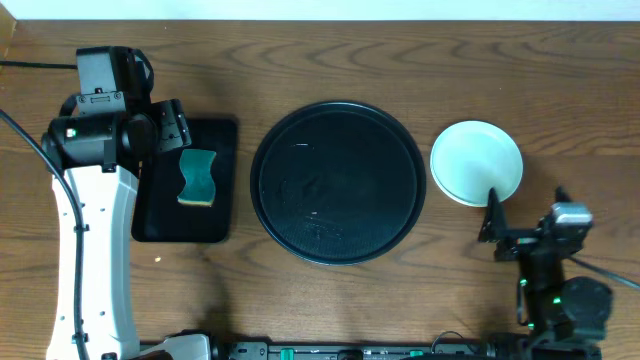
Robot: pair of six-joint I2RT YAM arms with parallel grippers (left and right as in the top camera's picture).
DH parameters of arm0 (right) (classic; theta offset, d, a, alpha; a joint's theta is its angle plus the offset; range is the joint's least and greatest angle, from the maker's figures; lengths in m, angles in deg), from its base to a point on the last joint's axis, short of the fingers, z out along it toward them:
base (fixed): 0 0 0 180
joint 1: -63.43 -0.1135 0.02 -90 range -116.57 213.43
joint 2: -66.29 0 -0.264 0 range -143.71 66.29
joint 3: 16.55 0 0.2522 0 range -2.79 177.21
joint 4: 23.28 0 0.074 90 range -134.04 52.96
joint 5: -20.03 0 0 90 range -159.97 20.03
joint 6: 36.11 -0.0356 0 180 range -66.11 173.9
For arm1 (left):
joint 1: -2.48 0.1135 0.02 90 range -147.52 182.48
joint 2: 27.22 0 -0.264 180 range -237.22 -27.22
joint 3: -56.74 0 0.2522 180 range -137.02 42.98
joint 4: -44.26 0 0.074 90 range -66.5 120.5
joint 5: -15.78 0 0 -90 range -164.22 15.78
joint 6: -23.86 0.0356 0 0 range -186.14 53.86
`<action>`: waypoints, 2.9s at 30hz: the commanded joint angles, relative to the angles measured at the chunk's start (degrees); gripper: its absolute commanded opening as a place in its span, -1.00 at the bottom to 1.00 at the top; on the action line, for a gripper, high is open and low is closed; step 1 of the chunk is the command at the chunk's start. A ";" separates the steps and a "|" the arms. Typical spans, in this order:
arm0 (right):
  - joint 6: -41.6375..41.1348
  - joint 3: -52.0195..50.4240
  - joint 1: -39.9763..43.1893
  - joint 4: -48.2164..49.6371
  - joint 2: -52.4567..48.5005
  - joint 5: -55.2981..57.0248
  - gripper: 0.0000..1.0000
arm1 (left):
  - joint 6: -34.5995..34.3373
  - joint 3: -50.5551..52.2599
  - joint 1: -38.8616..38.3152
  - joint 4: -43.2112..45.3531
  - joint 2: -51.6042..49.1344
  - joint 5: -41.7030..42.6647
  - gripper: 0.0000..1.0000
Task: Clean dirty plates on tray and stack at the side
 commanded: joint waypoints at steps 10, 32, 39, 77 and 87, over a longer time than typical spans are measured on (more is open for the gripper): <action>-0.24 -15.45 -0.46 5.33 10.29 -0.44 0.98 | 0.33 -0.39 0.02 -0.11 0.04 0.13 0.53; -0.22 -15.63 -0.46 5.44 10.29 -0.26 0.99 | 0.33 -0.39 0.02 -0.11 0.04 0.15 0.53; -0.22 -15.63 -0.46 5.44 10.29 -0.26 0.99 | 0.57 -0.42 0.04 -0.11 0.07 -2.16 0.53; -0.22 -15.63 -0.46 5.44 10.27 -0.26 0.99 | 2.16 84.52 -6.40 60.85 76.76 4.66 0.53; -0.22 -15.63 -0.44 5.44 10.27 -0.26 0.99 | 4.63 86.73 -6.40 56.11 81.64 3.98 0.54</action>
